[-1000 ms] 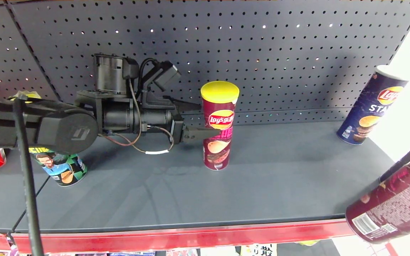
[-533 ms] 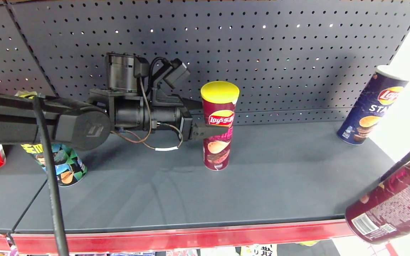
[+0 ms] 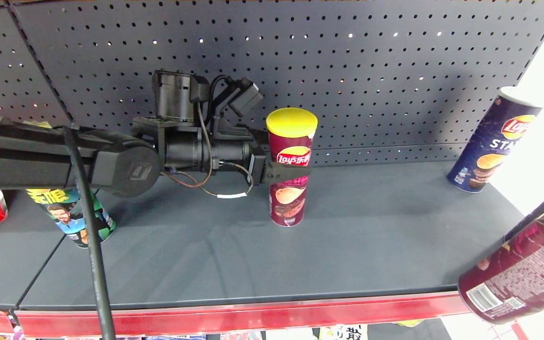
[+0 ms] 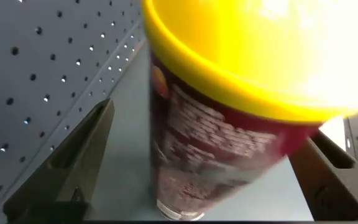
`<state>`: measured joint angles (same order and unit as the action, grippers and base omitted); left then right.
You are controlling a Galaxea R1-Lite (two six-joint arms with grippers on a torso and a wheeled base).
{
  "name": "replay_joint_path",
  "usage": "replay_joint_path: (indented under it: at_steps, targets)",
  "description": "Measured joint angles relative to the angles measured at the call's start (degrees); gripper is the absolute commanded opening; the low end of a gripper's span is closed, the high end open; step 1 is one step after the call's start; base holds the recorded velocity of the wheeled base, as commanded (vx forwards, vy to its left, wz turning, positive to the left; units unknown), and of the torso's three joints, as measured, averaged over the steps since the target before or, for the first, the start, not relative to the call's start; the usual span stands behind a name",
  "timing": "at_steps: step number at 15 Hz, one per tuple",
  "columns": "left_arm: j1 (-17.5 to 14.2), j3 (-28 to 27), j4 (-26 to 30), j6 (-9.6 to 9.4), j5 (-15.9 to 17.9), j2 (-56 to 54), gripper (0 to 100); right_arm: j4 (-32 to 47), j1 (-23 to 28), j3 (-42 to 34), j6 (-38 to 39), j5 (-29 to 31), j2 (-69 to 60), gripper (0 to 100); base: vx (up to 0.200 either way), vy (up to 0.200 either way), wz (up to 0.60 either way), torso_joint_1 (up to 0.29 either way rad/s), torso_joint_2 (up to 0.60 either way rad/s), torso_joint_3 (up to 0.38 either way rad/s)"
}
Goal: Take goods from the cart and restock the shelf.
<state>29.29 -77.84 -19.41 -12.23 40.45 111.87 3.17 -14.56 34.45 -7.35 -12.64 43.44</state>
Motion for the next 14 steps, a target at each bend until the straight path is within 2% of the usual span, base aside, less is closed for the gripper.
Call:
replay_joint_path:
  at_steps: [3, 4, 10, 14]
  targets:
    - [1.16, -1.62, -0.05, 0.27, -0.66, 1.28, 100, 0.00, 0.00, 0.00, -0.01, 0.02, 0.02, 0, 0.000, 0.000, 0.00, 0.000, 0.00, 0.000]
    - [1.33, -1.79, -0.07, 0.27, -0.71, 1.52, 0, -0.02, 0.00, 0.00, 0.00, 0.00, 0.02, 0, 0.000, 0.000, 0.00, 0.000, 0.00, 0.000]
    - [2.56, -1.46, -0.16, 0.71, -1.28, 1.90, 0, -0.02, 0.00, -0.05, 0.00, 0.00, -0.11, 0, 0.000, 0.000, 0.00, 0.000, 0.00, 0.000]
    - [3.06, 3.23, -0.11, 0.93, -1.18, -1.54, 0, 0.00, 0.00, -0.17, -0.01, 0.00, -0.16, 0, 0.000, 0.000, 0.00, 0.000, 0.00, 0.000]
